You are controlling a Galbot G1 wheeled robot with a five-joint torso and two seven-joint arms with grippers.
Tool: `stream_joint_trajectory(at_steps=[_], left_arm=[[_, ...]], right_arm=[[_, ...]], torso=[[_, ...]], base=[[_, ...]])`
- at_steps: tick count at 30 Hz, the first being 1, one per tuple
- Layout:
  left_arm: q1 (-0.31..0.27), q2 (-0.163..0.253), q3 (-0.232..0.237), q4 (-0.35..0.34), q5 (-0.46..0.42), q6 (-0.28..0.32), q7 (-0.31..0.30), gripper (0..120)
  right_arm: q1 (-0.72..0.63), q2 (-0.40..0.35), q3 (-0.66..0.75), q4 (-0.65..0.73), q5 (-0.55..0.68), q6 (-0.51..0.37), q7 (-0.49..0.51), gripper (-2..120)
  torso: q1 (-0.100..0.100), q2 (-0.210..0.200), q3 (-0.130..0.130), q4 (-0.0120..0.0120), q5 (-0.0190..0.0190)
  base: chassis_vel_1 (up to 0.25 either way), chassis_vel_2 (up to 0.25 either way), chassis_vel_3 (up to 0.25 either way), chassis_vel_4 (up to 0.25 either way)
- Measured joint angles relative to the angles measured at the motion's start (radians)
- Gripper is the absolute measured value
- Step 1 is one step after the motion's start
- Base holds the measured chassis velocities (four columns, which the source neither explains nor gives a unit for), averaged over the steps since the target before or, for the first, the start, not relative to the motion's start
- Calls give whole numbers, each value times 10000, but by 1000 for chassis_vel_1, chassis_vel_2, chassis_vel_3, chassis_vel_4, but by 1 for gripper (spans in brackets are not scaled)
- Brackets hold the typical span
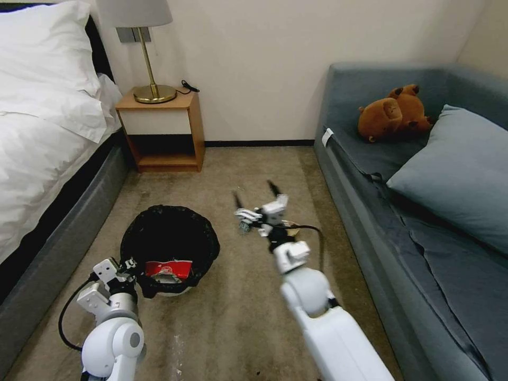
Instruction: Pick up the trash bin, then pick up the garbage on the floor and place it into the trash bin.
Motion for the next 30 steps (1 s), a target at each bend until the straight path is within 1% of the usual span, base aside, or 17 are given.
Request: stream_joint_trajectory(at_steps=[3,7,9,13,20,30], left_arm=[[-85,-14,17,46,-5,17,10,4],[-133,-16,31,93,-7,35,11,4],[-147,-21,89,145,0,43,13,4],[-115,-32,120,171,25,43,21,4],[-120,-18,67,168,52,43,31,4],[-88,-28,63,90,77,42,32,4]], right_arm=[[-609,-56,479,60,-34,455,41,100],[-1027,-40,754,9,-68,744,68,100],[-1454,60,974,-314,-103,1110,68,100],[-1609,192,1060,-628,-157,1374,54,100],[-1656,368,1200,-855,-157,1503,11,100],[-1662,363,1368,-869,-140,1522,-51,100]], torso=[[0,0,0,0,1],[0,0,0,-1,0],[0,-1,0,0,0],[0,0,0,1,-1],[0,0,0,1,-1],[0,0,0,1,-1]], base=[[0,0,0,0],[0,0,0,0],[0,0,0,0],[0,0,0,0],[0,0,0,0],[0,0,0,0]])
